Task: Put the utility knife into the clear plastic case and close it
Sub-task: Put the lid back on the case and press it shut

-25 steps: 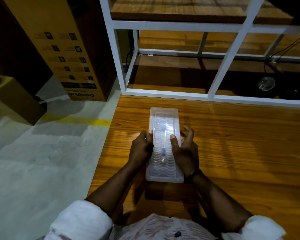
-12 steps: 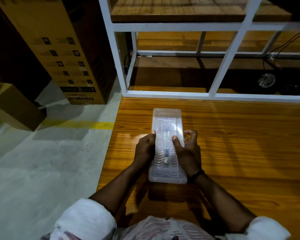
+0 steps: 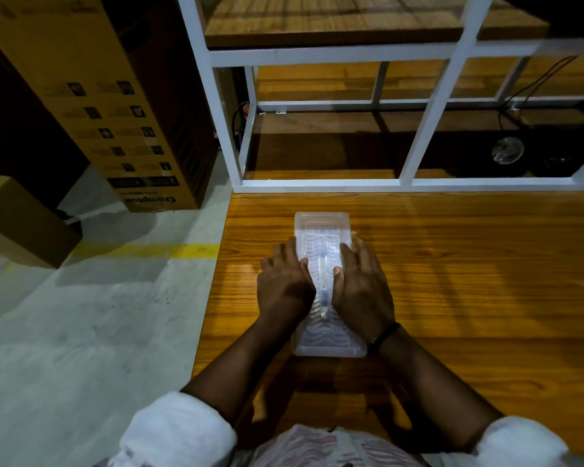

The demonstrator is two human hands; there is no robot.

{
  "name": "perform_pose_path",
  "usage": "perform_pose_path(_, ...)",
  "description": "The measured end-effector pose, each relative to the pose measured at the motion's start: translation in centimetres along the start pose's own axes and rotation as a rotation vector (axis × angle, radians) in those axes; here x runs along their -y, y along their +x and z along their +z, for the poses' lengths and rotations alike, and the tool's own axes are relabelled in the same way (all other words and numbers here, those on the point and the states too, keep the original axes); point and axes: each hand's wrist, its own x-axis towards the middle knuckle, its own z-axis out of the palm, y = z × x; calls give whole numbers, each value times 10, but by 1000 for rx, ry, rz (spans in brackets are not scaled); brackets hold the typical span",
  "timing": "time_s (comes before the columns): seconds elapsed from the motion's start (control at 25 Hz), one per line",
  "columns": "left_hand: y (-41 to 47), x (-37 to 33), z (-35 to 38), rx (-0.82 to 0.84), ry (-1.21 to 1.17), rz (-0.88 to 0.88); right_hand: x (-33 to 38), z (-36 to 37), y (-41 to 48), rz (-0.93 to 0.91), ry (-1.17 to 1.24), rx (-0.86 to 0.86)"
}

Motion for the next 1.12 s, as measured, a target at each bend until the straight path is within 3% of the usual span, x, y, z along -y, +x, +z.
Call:
perform_pose_path(0.12, 8, 0, -6, 197, 84, 104, 3, -4, 5, -44, -82, 189)
perform_pose_path(0.32, 23, 1, -17, 172, 141, 213, 2, -12, 13, -25, -113, 329)
perform_pose_path(0.52, 52, 3, -23, 111, 192, 280, 2, -14, 30, -54, -198, 255)
perform_pose_path(0.8, 74, -5, -26, 83, 369, 303, 5, -4, 61, -62, -162, 279)
perform_pose_path(1.12, 79, -12, -31, 133, 323, 292, 3, -3, 68, -64, -194, 273)
